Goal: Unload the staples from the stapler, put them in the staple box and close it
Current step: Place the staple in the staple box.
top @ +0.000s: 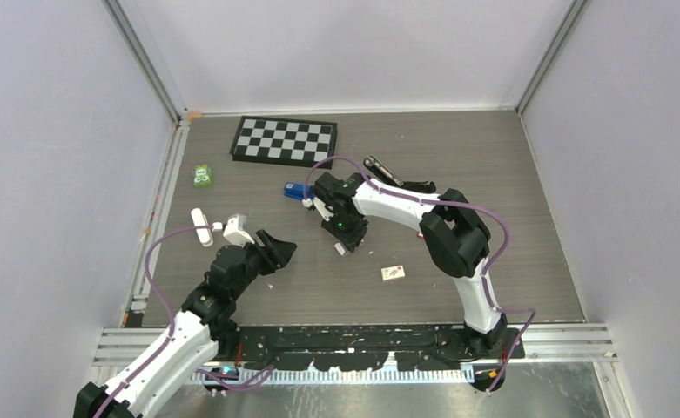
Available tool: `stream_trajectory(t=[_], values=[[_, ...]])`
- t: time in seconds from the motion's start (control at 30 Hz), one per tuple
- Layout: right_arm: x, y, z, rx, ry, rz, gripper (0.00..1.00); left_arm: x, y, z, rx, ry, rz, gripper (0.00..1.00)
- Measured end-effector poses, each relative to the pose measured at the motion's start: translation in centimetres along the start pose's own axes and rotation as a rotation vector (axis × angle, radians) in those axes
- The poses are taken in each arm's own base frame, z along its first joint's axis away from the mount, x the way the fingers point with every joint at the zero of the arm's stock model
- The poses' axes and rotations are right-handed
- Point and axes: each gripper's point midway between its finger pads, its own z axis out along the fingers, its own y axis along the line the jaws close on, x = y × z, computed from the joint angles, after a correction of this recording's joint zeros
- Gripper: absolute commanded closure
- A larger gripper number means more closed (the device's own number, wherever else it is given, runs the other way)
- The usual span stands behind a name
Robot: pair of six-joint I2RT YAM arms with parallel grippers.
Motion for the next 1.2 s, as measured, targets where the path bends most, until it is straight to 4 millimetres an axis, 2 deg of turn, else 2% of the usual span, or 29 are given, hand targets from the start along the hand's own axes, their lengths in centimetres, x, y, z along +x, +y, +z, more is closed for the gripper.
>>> stream_trajectory(t=[0.4, 1.2], values=[[-0.02, 0.05, 0.00, -0.007, -0.001, 0.009, 0.78, 0.00, 0.00, 0.00, 0.000, 0.000, 0.000, 0.43], [-0.48, -0.38, -0.16, -0.052, -0.025, 0.089, 0.79, -0.01, -0.01, 0.00, 0.000, 0.000, 0.000, 0.43]])
